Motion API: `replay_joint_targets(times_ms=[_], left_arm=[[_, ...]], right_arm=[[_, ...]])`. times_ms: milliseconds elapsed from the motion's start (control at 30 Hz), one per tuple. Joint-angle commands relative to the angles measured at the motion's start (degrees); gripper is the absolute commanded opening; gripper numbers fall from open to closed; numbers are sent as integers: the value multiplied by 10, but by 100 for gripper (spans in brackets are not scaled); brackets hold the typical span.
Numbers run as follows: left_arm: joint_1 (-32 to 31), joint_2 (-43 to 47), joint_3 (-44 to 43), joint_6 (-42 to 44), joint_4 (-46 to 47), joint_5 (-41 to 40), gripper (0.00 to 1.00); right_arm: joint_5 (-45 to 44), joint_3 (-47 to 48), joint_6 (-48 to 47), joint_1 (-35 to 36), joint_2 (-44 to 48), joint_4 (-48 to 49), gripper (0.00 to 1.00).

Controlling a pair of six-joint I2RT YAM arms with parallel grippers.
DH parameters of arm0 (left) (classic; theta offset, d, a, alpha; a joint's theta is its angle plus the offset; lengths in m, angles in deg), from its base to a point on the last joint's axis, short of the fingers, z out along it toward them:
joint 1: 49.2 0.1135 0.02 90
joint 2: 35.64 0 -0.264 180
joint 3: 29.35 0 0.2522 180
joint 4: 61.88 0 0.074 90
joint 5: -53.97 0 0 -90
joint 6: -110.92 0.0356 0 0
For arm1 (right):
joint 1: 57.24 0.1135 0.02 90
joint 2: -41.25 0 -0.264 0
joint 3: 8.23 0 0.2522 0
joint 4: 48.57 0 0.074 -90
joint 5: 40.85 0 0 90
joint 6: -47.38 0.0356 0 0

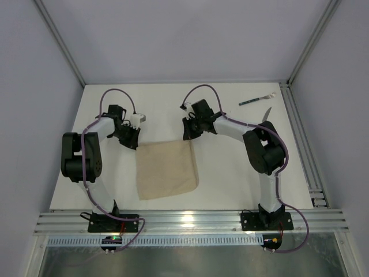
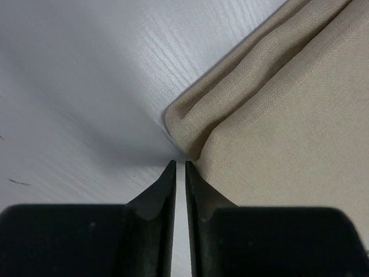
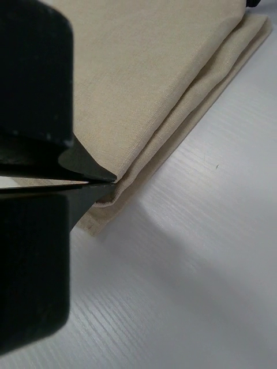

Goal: Fold the napkin into a case and place the utensils inside
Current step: Smooth out the lower triangle-folded napkin at the center of the board.

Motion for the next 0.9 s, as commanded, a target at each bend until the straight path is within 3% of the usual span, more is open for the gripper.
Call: replay_joint_targets(times_ms=[0,33,67,167,500,867], left_arm=[[-3,35,-2,12,24,45,14],[-3,35,-6,12,27,50,27],[-4,33,-10,11,27,58,33],[-13,21,-33,7,25,55,44],[-43,-52,-77,-6,14,-12,49],[-49,-59,-77,-34,29,-28,42]], right_arm=[[7,-3,-18,3,25,6,4],[8,-2,-19,3,18,6,4],[11,-1,-19,3,16,6,4],[16,0,-17,3,8,7,4],[24,-5,-19,3,9,13,4],[29,-9,-19,3,10,21,4]])
